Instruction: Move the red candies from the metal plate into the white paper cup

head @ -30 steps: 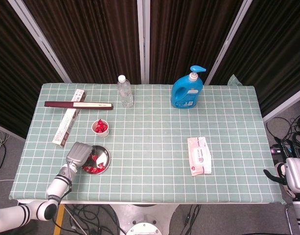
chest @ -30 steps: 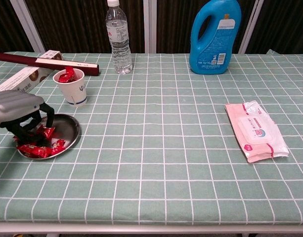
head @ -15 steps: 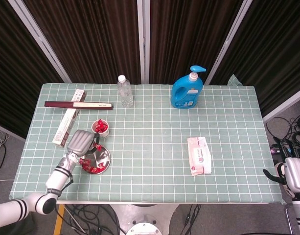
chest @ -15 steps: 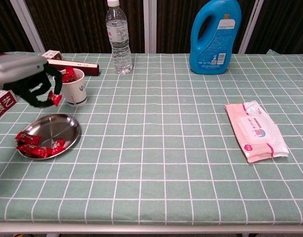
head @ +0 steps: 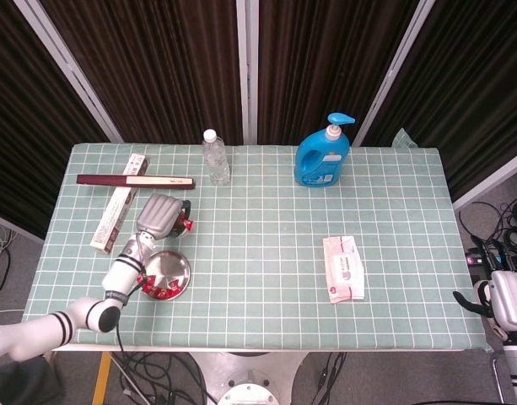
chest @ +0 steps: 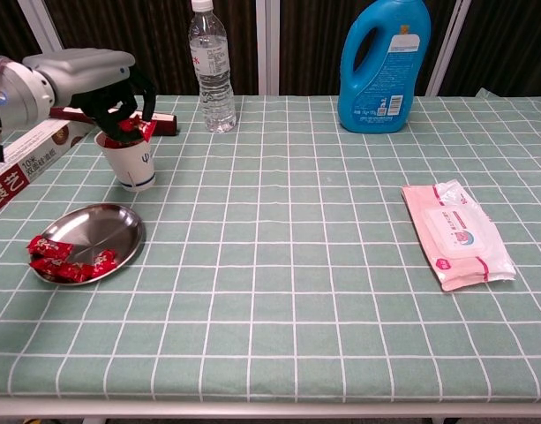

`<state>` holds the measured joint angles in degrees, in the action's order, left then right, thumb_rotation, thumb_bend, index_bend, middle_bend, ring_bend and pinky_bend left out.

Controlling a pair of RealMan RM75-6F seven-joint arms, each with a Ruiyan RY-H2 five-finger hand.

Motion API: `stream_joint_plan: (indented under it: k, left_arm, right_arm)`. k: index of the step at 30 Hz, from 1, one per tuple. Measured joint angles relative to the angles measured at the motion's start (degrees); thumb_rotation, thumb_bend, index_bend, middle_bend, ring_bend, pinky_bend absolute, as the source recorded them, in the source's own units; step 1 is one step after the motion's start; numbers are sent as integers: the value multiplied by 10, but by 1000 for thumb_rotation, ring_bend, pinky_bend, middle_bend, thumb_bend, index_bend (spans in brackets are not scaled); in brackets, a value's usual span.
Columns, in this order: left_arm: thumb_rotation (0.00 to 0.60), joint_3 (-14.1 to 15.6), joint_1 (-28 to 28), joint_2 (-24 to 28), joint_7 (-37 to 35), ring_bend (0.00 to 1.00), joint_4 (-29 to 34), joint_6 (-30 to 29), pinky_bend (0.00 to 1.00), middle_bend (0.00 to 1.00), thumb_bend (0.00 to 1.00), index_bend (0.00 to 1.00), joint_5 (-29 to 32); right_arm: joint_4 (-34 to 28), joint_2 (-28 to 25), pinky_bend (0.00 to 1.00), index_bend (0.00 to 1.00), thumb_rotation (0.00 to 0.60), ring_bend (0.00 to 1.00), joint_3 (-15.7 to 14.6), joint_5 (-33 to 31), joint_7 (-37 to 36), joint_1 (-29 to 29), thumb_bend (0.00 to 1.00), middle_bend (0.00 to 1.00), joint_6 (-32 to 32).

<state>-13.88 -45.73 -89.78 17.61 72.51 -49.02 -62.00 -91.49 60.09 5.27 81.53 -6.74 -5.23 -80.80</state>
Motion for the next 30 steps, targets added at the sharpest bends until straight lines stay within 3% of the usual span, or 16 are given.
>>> stream_joint_plan:
  k: [10, 22, 30]
  left_arm:
    - [600, 1, -25, -39, 52, 940, -69, 10, 1000, 919, 360, 615, 58]
    - [600, 2, -21, -21, 85, 939, -41, -6, 1000, 908, 347, 583, 95]
    - [600, 9, -23, -12, 114, 939, -24, -9, 1000, 899, 344, 462, 118]
  right_arm:
    - [1, 0, 442, 16, 600, 53, 1, -5, 0, 0, 81, 239, 2]
    - [1, 0, 443, 16, 600, 53, 1, -5, 0, -1, 82, 240, 4]
    - [0, 0, 447, 16, 600, 68, 0, -4, 1, 2, 82, 240, 0]
